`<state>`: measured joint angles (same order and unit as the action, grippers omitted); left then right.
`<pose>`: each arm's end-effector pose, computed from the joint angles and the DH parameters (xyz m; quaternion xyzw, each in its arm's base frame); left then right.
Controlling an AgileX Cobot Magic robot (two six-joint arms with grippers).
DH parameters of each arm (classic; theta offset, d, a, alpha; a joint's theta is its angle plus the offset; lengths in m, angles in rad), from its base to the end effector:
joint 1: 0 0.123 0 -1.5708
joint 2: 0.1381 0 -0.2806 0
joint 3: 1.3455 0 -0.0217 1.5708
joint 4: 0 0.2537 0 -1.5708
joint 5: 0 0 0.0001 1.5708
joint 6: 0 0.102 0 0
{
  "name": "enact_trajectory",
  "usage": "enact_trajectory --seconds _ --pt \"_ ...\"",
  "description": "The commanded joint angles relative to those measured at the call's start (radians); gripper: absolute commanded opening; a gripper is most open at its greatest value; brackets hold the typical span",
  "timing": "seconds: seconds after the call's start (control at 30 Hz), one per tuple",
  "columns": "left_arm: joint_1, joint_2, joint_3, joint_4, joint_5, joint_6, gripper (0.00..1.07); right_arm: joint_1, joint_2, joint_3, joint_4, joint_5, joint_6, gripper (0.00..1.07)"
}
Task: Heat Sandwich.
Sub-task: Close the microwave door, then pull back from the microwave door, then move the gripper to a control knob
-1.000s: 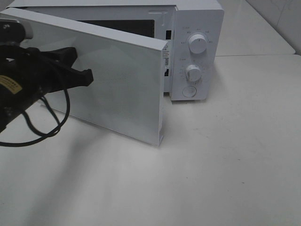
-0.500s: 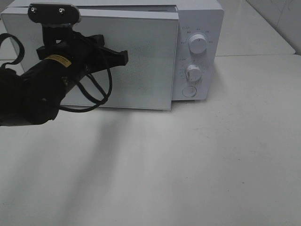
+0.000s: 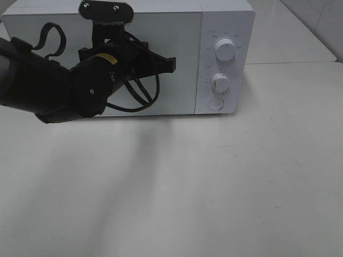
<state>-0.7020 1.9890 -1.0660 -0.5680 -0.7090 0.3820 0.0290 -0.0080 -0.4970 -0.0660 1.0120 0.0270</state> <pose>0.3497 -0.2490 0.1677 0.1316 0.7617 -0.1047 0.6257 0.0133 -0.0053 0.2775 -0.0003 0.8385 -0.0178 0.5447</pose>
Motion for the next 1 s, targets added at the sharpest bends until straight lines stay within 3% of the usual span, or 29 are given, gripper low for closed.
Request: enact_trajectory --seconds 0.03,0.23,0.53,0.67,0.7,0.73,0.77,0.9,1.0 --pt "0.039 0.012 -0.053 -0.071 -0.055 0.007 0.00 -0.005 -0.024 0.002 0.003 -0.016 0.005 0.76" --pt "0.016 -0.037 -0.024 -0.071 -0.024 0.032 0.00 -0.005 -0.024 0.002 0.003 -0.016 0.005 0.76" --pt "-0.027 -0.200 0.135 -0.071 0.133 0.032 0.01 -0.005 -0.024 0.002 0.003 -0.016 0.005 0.76" --pt "-0.027 -0.282 0.198 -0.073 0.274 0.033 0.66 -0.005 -0.024 0.002 0.003 -0.016 0.005 0.76" --pt "-0.027 -0.282 0.198 -0.073 0.274 0.033 0.66 -0.005 -0.024 0.002 0.003 -0.016 0.005 0.76" --pt "-0.027 -0.302 0.223 -0.072 0.292 0.033 0.96 -0.005 -0.024 0.002 0.003 -0.016 0.005 0.76" --pt "-0.027 -0.311 0.235 -0.072 0.304 0.032 1.01 -0.005 -0.024 0.002 0.003 -0.016 0.005 0.76" --pt "-0.027 -0.335 0.285 -0.071 0.341 0.042 0.98 -0.005 -0.024 0.002 0.003 -0.016 0.005 0.76" --pt "-0.023 -0.380 0.324 -0.071 0.431 0.101 0.98 -0.005 -0.024 0.002 0.003 -0.016 0.005 0.76"
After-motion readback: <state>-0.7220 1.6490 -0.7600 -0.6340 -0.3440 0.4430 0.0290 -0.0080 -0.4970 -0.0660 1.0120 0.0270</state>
